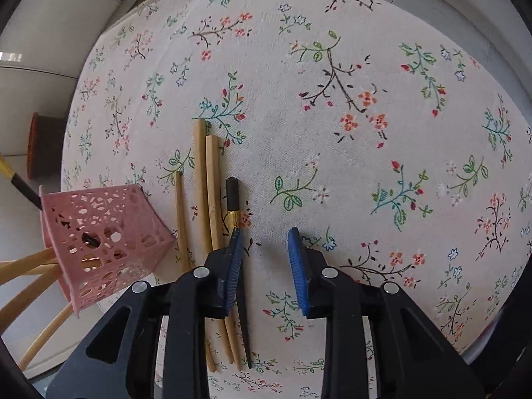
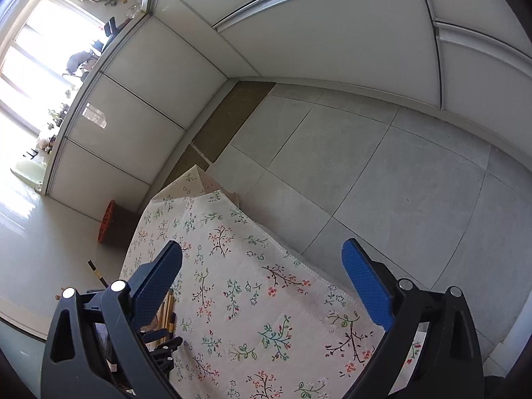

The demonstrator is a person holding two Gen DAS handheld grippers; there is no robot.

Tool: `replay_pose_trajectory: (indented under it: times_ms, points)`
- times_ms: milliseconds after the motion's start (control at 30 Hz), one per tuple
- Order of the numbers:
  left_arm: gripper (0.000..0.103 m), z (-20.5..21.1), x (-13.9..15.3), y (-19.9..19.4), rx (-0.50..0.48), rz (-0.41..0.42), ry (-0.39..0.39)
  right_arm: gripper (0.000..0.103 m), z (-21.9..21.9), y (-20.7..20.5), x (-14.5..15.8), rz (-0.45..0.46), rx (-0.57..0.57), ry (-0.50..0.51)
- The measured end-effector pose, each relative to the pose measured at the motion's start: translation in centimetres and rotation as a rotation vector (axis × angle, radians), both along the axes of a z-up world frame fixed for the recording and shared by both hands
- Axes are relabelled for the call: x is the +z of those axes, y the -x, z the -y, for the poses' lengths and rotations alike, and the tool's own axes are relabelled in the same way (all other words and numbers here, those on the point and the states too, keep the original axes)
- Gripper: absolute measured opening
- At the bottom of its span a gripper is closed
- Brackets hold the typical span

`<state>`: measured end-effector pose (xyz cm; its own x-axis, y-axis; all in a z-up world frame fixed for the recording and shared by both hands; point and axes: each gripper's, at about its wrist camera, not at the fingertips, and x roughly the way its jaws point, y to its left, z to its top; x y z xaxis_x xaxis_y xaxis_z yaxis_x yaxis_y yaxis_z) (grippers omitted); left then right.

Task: Organize utensils
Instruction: 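Move both open grippers back over the remaining chopsticks and black brush, then lower the right gripper onto the black brush and close on it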

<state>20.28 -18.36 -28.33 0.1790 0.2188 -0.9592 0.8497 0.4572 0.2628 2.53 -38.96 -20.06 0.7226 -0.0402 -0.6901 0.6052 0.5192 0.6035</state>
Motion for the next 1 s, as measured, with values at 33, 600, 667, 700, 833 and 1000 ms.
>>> replay_pose_trajectory:
  times_ms: [33, 600, 667, 700, 833, 1000]
  points:
    - [0.028, 0.0, 0.0, -0.4, -0.002, -0.025, -0.001, 0.094, 0.0, 0.0, -0.1, -0.002, 0.002, -0.007]
    - [0.015, -4.5, 4.5, 1.9, 0.111, -0.121, 0.282, 0.094, -1.4, -1.5, 0.4, 0.008, 0.124, 0.019]
    - [0.015, -7.2, 6.7, 3.5, 0.181, -0.078, 0.387, 0.094, -3.4, -3.0, 0.6, 0.014, 0.211, 0.021]
    - [0.015, -8.7, 7.5, 4.2, 0.227, -0.054, 0.428, 0.094, -4.8, -4.2, 0.4, 0.001, 0.277, -0.002]
    - [0.019, -13.3, 10.1, 7.9, 0.367, 0.073, 0.542, 0.080, -10.7, -10.1, -1.7, -0.142, 0.495, -0.121]
    - [0.030, -16.4, 12.5, 10.3, 0.459, 0.161, 0.655, 0.046, -14.8, -16.6, -5.2, -0.339, 0.544, -0.232]
